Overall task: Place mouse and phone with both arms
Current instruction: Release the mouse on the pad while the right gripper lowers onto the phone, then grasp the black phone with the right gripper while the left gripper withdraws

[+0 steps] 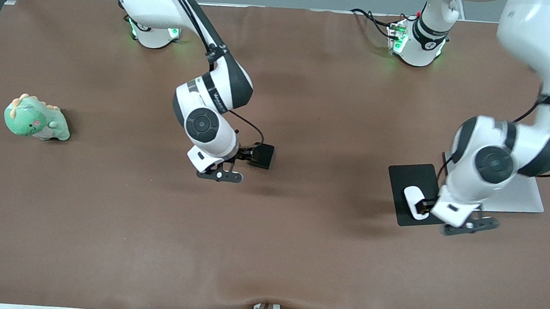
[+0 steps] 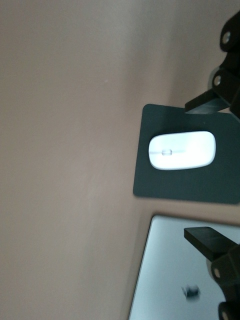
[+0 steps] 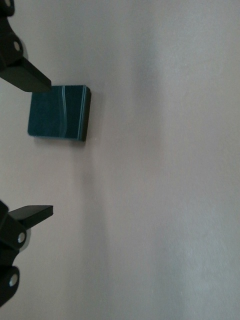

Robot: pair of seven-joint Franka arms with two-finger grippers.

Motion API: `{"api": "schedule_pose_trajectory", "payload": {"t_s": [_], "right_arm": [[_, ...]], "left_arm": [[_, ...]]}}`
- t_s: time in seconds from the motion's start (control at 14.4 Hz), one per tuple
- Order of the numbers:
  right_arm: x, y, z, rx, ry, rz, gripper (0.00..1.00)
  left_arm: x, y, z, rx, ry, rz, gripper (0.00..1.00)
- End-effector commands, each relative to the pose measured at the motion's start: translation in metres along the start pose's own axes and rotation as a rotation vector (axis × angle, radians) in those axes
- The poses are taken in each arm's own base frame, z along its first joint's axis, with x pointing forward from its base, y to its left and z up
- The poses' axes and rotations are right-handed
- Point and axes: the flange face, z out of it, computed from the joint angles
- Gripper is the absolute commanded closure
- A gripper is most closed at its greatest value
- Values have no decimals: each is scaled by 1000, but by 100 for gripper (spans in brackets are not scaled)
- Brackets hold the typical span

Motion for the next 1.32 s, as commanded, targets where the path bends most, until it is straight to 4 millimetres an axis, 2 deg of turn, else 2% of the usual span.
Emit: {"api": "schedule_pose_trajectory", "payload": {"t_s": [0.0, 0.14, 0.28, 0.49, 0.63, 0.7, 0.77, 0.83, 0.97, 1.25], "right_arm": [[-4, -17, 16, 13, 18, 17, 0], [-9, -26, 35, 11, 28, 15, 0], [-15, -36, 48, 14, 41, 55, 0], [-24, -47, 71, 4, 40, 55, 0], [-29, -50, 80, -4, 34, 47, 0], [-31, -50, 84, -11, 29, 46, 0], [-34, -50, 87, -16, 25, 44, 0], [-34, -51, 89, -15, 28, 58, 0], [-40, -56, 93, -17, 27, 67, 0], [-42, -61, 110, -3, 55, 98, 0]], "left_arm": [[13, -18, -92, 30, -6, 11, 0], [9, -34, -149, -3, 0, 62, 0], [-9, -53, -200, -52, 27, 110, 0], [-39, -80, -250, -81, 8, 185, 0], [-49, -92, -267, -112, 5, 226, 0], [-55, -104, -275, -135, -7, 246, 0], [-63, -107, -278, -168, -16, 266, 0], [-78, -109, -279, -190, -25, 271, 0], [-96, -109, -277, -186, -31, 276, 0], [-112, -110, -280, -175, -65, 261, 0]]}}
